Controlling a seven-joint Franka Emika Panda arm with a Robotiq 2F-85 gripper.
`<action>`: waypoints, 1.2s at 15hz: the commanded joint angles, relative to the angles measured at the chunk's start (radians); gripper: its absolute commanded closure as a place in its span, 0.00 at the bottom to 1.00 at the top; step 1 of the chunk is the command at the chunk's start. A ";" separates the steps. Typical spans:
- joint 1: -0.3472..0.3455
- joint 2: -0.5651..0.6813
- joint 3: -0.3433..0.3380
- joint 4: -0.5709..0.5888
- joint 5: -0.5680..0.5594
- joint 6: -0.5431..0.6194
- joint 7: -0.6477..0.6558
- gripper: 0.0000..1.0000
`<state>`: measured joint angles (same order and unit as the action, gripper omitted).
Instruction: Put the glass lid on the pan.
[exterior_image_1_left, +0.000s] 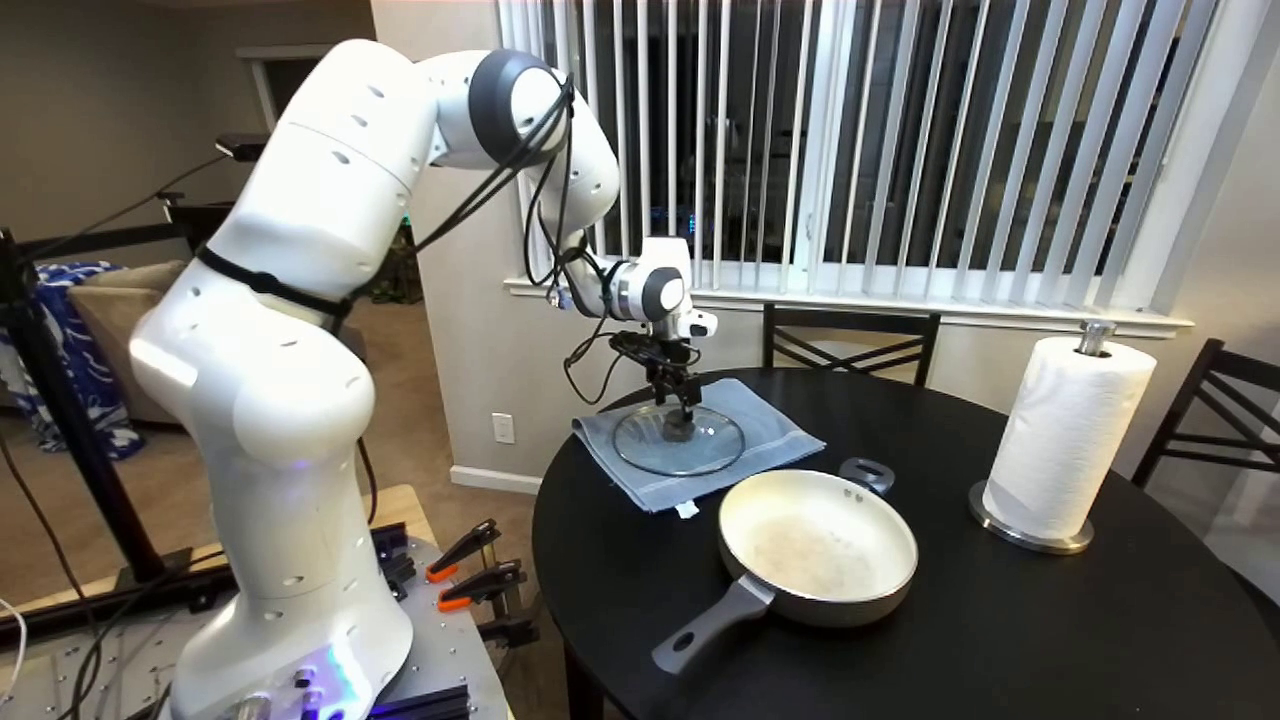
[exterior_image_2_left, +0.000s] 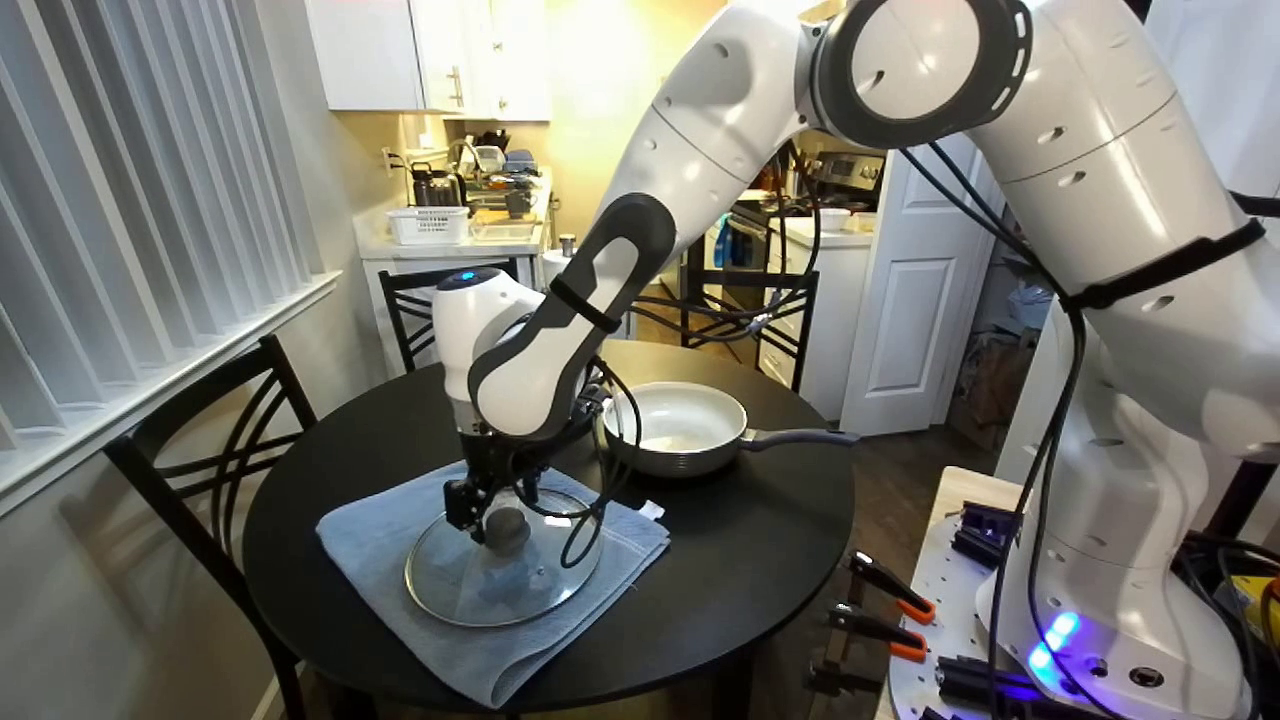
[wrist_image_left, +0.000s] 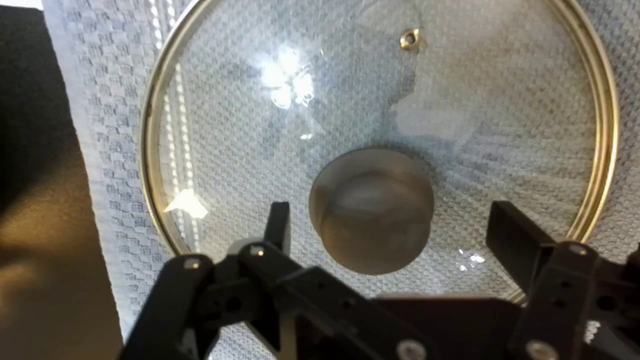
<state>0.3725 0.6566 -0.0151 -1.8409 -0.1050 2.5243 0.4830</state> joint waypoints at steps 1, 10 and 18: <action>-0.015 0.010 0.005 0.020 0.033 -0.032 0.009 0.00; -0.036 0.021 0.032 0.023 0.079 -0.062 -0.015 0.48; -0.036 0.028 0.049 0.026 0.089 -0.084 -0.021 0.98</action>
<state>0.3524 0.6776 0.0123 -1.8345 -0.0458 2.4565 0.4828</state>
